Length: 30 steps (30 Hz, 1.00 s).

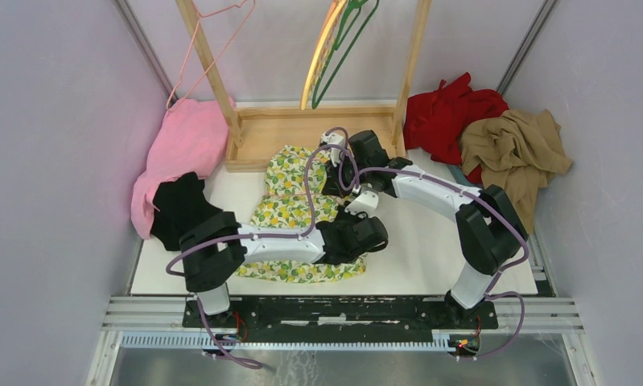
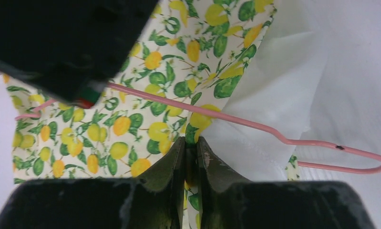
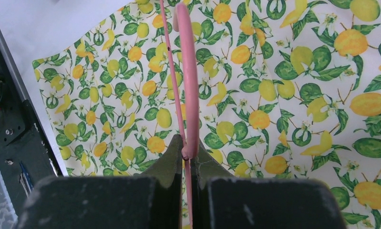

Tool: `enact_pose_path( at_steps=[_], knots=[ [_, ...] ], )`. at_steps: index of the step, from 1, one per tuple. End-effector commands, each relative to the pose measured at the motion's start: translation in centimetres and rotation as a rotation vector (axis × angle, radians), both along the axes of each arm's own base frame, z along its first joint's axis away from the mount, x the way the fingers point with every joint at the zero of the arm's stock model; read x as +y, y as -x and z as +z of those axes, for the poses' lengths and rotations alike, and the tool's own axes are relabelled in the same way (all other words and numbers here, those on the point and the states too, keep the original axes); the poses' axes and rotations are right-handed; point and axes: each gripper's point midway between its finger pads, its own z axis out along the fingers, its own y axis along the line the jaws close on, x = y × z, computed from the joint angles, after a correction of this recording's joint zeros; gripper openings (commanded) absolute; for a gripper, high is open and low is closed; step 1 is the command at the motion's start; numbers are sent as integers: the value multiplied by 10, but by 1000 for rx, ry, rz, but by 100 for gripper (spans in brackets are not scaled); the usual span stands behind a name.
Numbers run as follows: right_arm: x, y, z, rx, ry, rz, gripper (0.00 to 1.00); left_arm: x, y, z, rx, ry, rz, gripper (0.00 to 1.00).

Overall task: Place the skirt on the hanger
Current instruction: Hang the skirt on the hanger.

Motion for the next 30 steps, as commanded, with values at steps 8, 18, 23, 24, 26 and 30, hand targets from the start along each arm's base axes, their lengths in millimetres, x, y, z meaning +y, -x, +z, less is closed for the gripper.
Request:
enact_pose_path(
  at_steps=[8,18,23,24,26,30],
  knots=[
    [3,-2,43,-24,-16,2,1,59,-16,68,-106,72,162,20],
    [3,-5,53,-20,5,-6,1,103,-18,74,-104,79,232,20],
    [2,-8,45,-7,39,-6,1,120,-18,82,-112,116,256,20],
    [2,-8,42,-3,43,-6,1,123,-18,87,-118,129,256,20],
    [5,-7,39,3,48,-1,1,128,-19,96,-132,143,261,20],
    [12,-4,34,1,57,7,1,136,-19,115,-159,166,258,21]
  ],
)
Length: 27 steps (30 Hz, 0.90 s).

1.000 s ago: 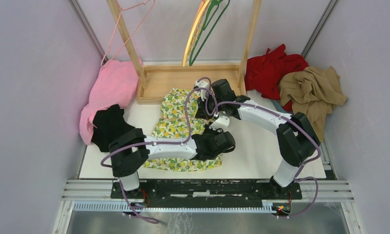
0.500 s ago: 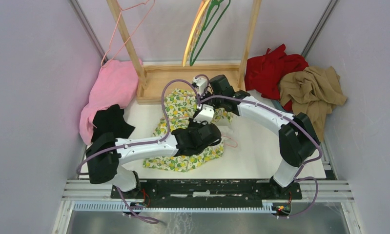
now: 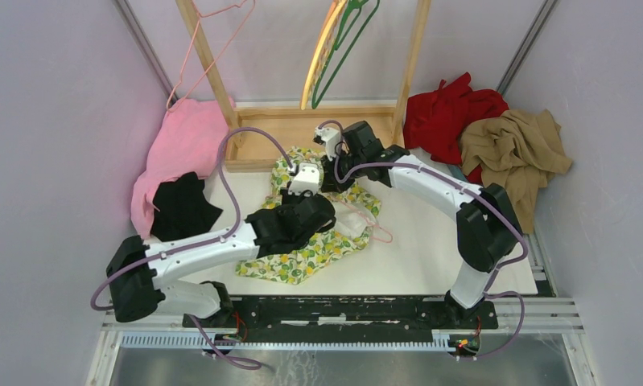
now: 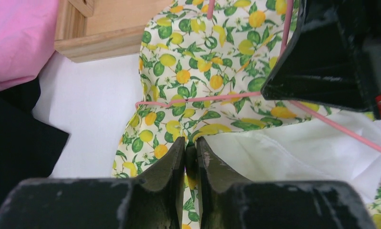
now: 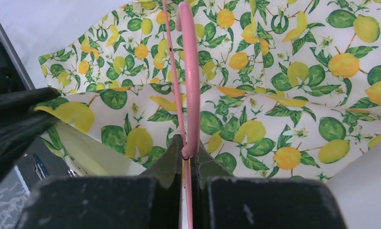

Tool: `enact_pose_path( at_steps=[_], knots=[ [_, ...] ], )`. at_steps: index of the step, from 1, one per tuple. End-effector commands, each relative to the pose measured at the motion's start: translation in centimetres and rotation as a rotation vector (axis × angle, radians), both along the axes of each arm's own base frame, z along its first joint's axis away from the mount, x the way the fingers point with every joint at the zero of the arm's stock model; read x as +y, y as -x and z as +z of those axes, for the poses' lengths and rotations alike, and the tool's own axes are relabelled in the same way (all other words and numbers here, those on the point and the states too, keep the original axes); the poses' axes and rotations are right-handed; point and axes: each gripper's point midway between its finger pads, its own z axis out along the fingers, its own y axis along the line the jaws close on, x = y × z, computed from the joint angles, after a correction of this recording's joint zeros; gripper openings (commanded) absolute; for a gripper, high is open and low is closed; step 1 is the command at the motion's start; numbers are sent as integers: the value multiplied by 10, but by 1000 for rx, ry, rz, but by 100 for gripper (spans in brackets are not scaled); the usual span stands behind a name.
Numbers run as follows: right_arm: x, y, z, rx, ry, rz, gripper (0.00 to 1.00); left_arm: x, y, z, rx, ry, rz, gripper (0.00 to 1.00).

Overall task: Place the skirt on the hanger
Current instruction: Hang the skirt on the hanger.

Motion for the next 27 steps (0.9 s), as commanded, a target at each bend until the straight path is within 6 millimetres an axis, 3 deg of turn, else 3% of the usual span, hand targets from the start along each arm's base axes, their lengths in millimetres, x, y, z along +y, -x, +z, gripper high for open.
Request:
enact_pose_path(
  at_steps=[1,11,14,16,19,23,27],
  knots=[
    [13,-5,13,-46,-11,13,1,12,-6,35,-87,73,45,21],
    [28,0,24,-68,16,26,1,26,2,82,-145,160,16,22],
    [31,-1,24,-68,31,24,1,20,6,81,-119,190,-27,24],
    [30,0,22,-65,43,21,1,8,12,67,-64,206,-84,29],
    [28,3,13,-54,58,19,1,-7,23,27,44,209,-157,36],
    [23,10,0,-40,62,10,1,-7,31,-26,135,172,-149,43],
    [22,16,-16,-14,62,16,1,-1,32,-57,171,127,-112,47]
  ],
)
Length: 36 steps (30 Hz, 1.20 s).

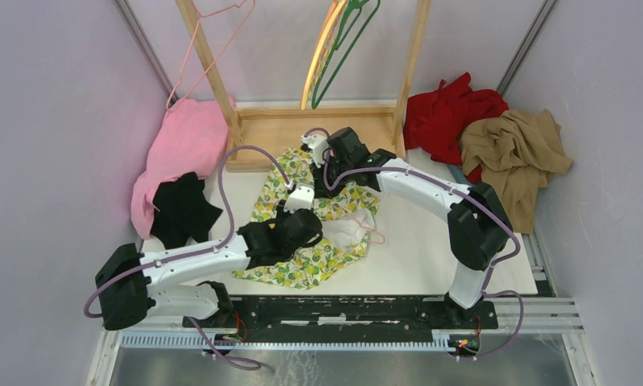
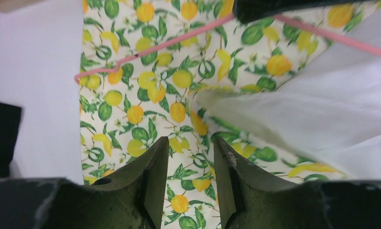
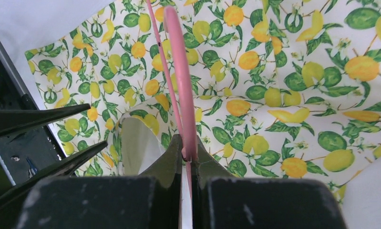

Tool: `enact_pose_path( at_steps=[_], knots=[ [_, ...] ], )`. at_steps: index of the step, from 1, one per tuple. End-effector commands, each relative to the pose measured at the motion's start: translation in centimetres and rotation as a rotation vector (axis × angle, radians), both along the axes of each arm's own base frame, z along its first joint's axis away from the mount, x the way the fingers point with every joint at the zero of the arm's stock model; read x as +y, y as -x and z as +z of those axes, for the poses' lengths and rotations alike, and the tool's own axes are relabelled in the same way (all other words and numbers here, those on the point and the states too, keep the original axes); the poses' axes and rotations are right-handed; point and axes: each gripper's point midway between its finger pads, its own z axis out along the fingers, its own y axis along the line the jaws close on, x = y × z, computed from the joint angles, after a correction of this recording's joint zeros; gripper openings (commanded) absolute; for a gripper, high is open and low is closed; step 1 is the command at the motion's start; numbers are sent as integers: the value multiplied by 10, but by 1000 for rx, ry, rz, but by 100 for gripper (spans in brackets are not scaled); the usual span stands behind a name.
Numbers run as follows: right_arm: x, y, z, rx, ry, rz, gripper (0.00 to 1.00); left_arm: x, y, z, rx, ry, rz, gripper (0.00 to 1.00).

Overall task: Place the skirt on the hanger
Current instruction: Hang the skirt on the hanger.

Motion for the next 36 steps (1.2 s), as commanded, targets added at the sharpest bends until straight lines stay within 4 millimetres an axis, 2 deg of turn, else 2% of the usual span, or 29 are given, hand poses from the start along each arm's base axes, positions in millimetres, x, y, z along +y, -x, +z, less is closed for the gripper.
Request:
enact_pose_path(
  at_steps=[1,5,10,11,12,13,15,20,26,27,29,31,34,36],
  knots=[
    [-2,7,-10,6,2,-3,1,-8,-1,-22,36,47,42,48],
    [-2,11,-12,12,-5,0,1,-11,-3,-25,42,45,67,51],
    [-3,15,-15,17,-8,2,1,-28,-6,-13,27,143,45,58],
    [-3,15,-17,21,-6,1,1,-32,-7,-10,24,166,38,68],
    [-4,16,-18,24,-5,2,1,-36,-8,-8,20,185,38,97],
    [-4,17,-19,28,-6,4,1,-39,-10,-7,18,196,38,100],
    [-3,19,-20,34,-19,5,1,-44,-15,-13,28,185,40,99],
    [-5,25,-16,32,-38,9,1,-49,-19,-45,86,78,60,99],
    [-8,28,-12,21,-42,12,1,-53,-16,-53,112,82,45,99],
    [-9,28,-12,20,-41,11,1,-53,-16,-52,112,77,44,90],
    [-9,28,-9,13,-43,11,1,-51,-14,-49,117,78,37,57],
    [-10,28,-9,10,-40,10,1,-48,-9,-38,119,106,29,32],
    [-10,27,-9,10,-41,9,1,-38,-2,-23,122,126,31,26],
    [-10,27,-10,8,-38,7,1,-28,2,-14,116,130,41,16]
  ],
)
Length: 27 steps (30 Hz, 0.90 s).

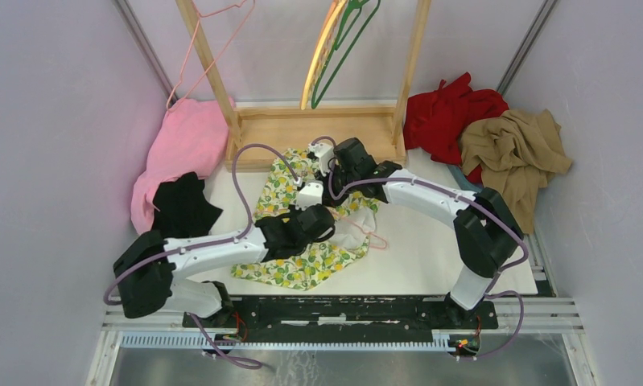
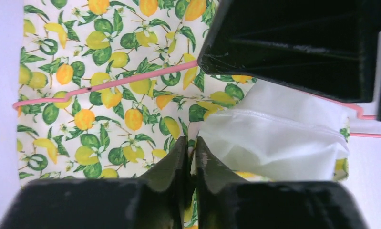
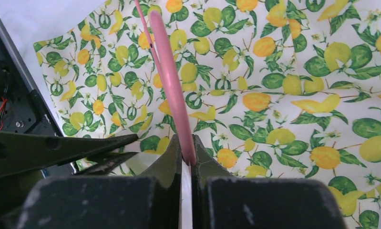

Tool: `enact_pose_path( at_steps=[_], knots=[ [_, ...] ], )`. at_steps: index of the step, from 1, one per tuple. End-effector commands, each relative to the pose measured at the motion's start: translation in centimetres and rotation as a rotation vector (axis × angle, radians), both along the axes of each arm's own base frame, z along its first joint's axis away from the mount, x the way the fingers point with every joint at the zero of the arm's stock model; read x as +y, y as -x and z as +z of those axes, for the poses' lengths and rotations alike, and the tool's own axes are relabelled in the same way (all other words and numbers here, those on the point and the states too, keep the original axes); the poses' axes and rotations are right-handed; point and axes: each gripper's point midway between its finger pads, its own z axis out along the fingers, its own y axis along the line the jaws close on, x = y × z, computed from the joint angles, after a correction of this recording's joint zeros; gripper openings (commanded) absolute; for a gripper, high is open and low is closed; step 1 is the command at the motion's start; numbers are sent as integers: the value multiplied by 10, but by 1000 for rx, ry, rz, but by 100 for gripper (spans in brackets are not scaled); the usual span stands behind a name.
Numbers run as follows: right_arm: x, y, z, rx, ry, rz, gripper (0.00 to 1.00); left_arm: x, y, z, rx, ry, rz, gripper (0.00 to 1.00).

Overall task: Place the skirt on the hanger
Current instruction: Hang the skirt on the hanger.

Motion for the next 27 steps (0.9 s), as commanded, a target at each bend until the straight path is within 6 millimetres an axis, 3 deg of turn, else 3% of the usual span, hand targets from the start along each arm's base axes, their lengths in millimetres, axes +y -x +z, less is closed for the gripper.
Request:
enact_pose_path(
  at_steps=[1,5,10,15,19,23,27],
  knots=[
    [0,9,9,-24,5,30,1,14,7,33,-15,66,31,8],
    [0,8,9,-20,8,22,1,26,13,58,-41,103,31,3],
    [0,7,9,-19,8,11,1,38,15,111,-116,181,28,3],
    [0,2,10,-24,16,-7,1,48,21,150,-156,248,19,3],
    [2,0,10,-23,13,-12,1,50,25,159,-153,264,5,3],
    [3,-2,11,-23,15,-19,1,41,28,141,-115,258,-25,3],
    [2,-2,10,-20,31,-15,1,37,28,157,-143,308,-52,4]
  ],
)
